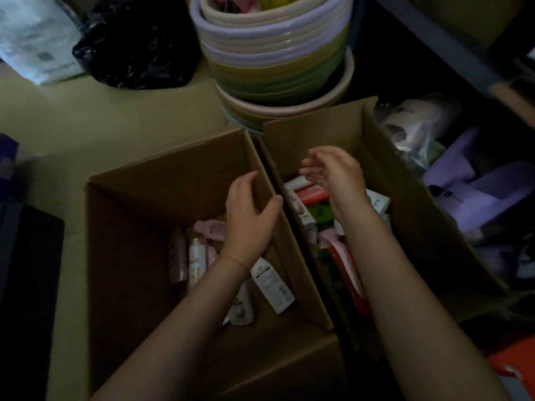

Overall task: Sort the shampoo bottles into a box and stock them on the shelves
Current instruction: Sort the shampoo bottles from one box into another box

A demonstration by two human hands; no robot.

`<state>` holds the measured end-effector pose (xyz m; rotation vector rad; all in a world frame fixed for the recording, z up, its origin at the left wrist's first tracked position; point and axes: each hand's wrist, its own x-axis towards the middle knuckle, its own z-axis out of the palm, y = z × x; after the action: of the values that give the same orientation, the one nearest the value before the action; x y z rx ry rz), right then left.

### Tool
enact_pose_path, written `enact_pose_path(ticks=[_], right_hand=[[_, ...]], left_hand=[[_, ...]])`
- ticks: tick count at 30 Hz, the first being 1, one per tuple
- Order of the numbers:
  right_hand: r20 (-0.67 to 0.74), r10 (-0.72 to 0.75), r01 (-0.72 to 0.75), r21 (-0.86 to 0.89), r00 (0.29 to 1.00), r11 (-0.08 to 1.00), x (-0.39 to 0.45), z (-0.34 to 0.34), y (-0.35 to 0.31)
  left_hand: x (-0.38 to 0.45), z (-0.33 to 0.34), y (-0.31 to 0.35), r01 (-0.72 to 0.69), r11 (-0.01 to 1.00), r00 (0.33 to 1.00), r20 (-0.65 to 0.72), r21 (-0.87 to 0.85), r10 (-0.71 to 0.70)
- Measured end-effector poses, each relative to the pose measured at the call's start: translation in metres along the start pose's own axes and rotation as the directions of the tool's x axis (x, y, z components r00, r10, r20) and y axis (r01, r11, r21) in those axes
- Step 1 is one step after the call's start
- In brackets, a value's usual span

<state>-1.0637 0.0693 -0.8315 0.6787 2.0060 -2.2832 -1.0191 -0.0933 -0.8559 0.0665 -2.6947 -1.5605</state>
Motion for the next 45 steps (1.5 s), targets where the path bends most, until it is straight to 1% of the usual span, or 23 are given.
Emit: enact_pose_path(ticks=[1,2,3,4,5,7,10,12,15,16,19,21,24,26,29,31,33,35,37,39,42,44,45], right_hand=[[-0.058,0.096,-0.1,-0.056,0.994,0.993,0.011,-0.013,0.01],[-0.102,0.211,-0.225,-0.143,0.972,0.964,0.019,-0.024,0.021],[-0.127,0.309,-0.332,-0.255,0.943,0.908,0.022,-0.035,0.033],[-0.135,0.377,-0.399,-0.365,0.916,0.841,0.022,-0.044,0.048],[-0.137,0.409,-0.426,-0.438,0.902,0.792,0.019,-0.053,0.064],[-0.114,0.403,-0.4,-0.524,0.908,0.752,0.007,-0.067,0.106],[-0.046,0.342,-0.305,-0.574,0.939,0.76,-0.009,-0.089,0.153],[0.006,0.366,-0.298,-0.566,0.931,0.768,-0.013,-0.095,0.164],[0.077,0.407,-0.247,-0.687,0.91,0.683,-0.016,-0.095,0.168],[0.084,0.449,-0.265,-0.706,0.89,0.657,-0.017,-0.097,0.17],[0.108,0.577,-0.359,-0.686,0.809,0.632,-0.022,-0.099,0.166],[0.123,0.608,-0.388,-0.667,0.785,0.636,-0.019,-0.102,0.169],[0.106,0.579,-0.437,-0.553,0.808,0.71,-0.021,-0.102,0.169],[0.114,0.521,-0.434,-0.42,0.846,0.797,-0.02,-0.098,0.157],[0.133,0.443,-0.411,-0.212,0.886,0.886,-0.01,-0.089,0.124],[0.152,0.382,-0.377,-0.06,0.912,0.924,-0.006,-0.081,0.093],[0.207,0.276,-0.293,0.058,0.939,0.954,-0.01,-0.07,0.055],[0.26,0.191,-0.223,0.101,0.946,0.969,-0.018,-0.053,0.024],[0.321,0.114,-0.155,0.105,0.94,0.982,-0.028,-0.027,0.005],[0.357,0.078,-0.09,0.019,0.931,0.996,-0.037,0.005,-0.001],[0.405,0.078,-0.013,-0.162,0.911,0.987,-0.044,0.039,-0.001],[0.442,0.119,-0.013,-0.235,0.889,0.972,-0.047,0.055,0.007],[0.46,0.158,-0.023,-0.285,0.874,0.958,-0.05,0.062,0.014]], left_hand=[[0.002,0.012,0.013,-0.064,0.997,0.997,0.053,0.053,0.061],[0.003,0.024,0.023,-0.09,0.991,0.991,0.108,0.102,0.079],[0.002,0.036,0.027,-0.1,0.983,0.986,0.145,0.156,0.077],[0.001,0.047,0.028,-0.115,0.968,0.983,0.164,0.225,0.079],[-0.001,0.056,0.027,-0.137,0.944,0.982,0.164,0.299,0.091],[-0.003,0.064,0.02,-0.18,0.904,0.981,0.139,0.387,0.136],[-0.004,0.061,0.011,-0.187,0.893,0.981,0.125,0.409,0.148],[-0.006,0.058,0.009,-0.226,0.896,0.971,0.159,0.381,0.177],[-0.01,0.058,0.01,-0.293,0.896,0.947,0.233,0.333,0.223],[-0.011,0.059,0.009,-0.305,0.897,0.943,0.236,0.319,0.237],[-0.008,0.061,0.005,-0.311,0.913,0.944,0.195,0.265,0.265],[-0.005,0.063,0.004,-0.32,0.908,0.943,0.189,0.271,0.276],[-0.004,0.063,0.0,-0.319,0.908,0.943,0.191,0.271,0.274],[-0.005,0.062,0.0,-0.311,0.918,0.945,0.181,0.245,0.272],[-0.006,0.062,0.006,-0.3,0.933,0.948,0.169,0.197,0.269],[-0.006,0.06,0.01,-0.225,0.971,0.956,0.209,0.078,0.205],[-0.004,0.052,0.015,-0.091,0.99,0.957,0.267,-0.104,0.116],[-0.002,0.038,0.022,0.088,0.941,0.946,0.323,-0.328,0.024],[0.001,0.019,0.028,0.226,0.825,0.943,0.33,-0.517,-0.051],[0.003,-0.002,0.024,0.31,0.726,0.935,0.334,-0.614,-0.117],[-0.003,-0.029,0.009,0.405,0.595,0.908,0.382,-0.694,-0.173],[-0.008,-0.041,-0.007,0.46,0.508,0.886,0.413,-0.728,-0.211],[-0.011,-0.046,-0.017,0.485,0.48,0.874,0.412,-0.731,-0.256]])
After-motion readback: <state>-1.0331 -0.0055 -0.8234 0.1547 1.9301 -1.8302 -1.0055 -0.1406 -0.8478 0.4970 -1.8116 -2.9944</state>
